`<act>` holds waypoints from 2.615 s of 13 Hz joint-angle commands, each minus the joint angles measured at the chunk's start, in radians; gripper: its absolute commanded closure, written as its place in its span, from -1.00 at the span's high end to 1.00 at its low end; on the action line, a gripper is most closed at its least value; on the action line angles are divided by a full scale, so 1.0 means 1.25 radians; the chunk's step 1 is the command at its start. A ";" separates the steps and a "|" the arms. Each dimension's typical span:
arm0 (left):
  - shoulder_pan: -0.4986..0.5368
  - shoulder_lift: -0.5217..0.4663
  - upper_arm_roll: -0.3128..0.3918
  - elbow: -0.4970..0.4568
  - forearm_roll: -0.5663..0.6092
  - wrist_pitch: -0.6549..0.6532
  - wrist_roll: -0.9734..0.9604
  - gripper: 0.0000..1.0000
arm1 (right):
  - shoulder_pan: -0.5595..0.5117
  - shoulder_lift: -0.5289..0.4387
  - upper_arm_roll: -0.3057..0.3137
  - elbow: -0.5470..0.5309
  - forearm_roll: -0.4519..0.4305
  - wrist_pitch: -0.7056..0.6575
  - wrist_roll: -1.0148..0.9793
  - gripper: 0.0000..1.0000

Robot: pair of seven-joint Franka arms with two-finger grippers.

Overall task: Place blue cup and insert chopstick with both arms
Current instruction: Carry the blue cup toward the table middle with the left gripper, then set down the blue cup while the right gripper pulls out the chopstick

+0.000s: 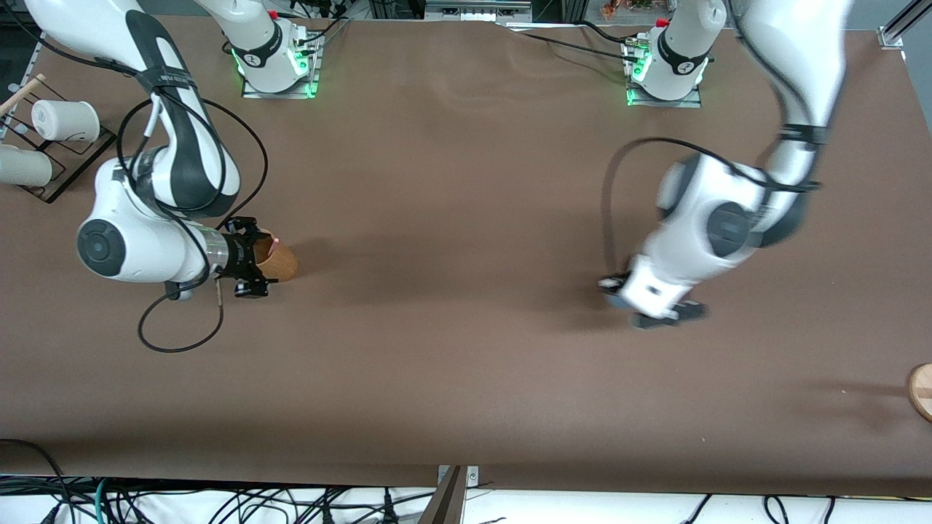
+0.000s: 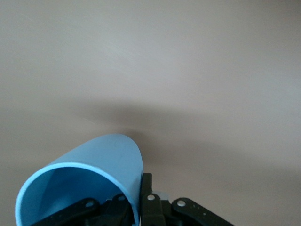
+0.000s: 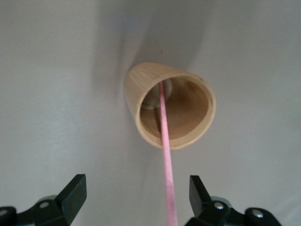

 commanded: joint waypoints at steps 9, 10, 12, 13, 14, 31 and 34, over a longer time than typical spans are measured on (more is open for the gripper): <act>-0.347 0.302 0.109 0.325 0.007 0.027 -0.556 -1.00 | 0.007 -0.013 0.001 -0.026 -0.006 -0.012 0.060 -0.86; -0.358 0.313 0.119 0.325 0.007 0.043 -0.579 -1.00 | 0.007 -0.015 0.001 -0.025 -0.006 -0.017 0.067 -1.00; -0.368 0.325 0.127 0.325 0.007 0.062 -0.605 -1.00 | 0.009 -0.015 0.001 -0.025 -0.006 -0.020 0.070 -1.00; -0.368 0.327 0.128 0.325 0.007 0.062 -0.606 -1.00 | 0.013 -0.015 0.001 -0.023 -0.007 -0.026 0.070 -1.00; -0.367 0.326 0.129 0.326 0.006 0.062 -0.606 -0.57 | 0.014 -0.015 0.001 -0.021 -0.007 -0.032 0.070 -1.00; 0.002 -0.111 0.128 0.328 -0.096 -0.485 0.096 1.00 | 0.113 -0.018 0.054 0.342 0.117 -0.245 0.209 -1.00; 0.132 -0.183 0.129 0.284 -0.095 -0.522 0.290 1.00 | 0.189 0.012 0.055 0.343 0.155 -0.093 0.276 -1.00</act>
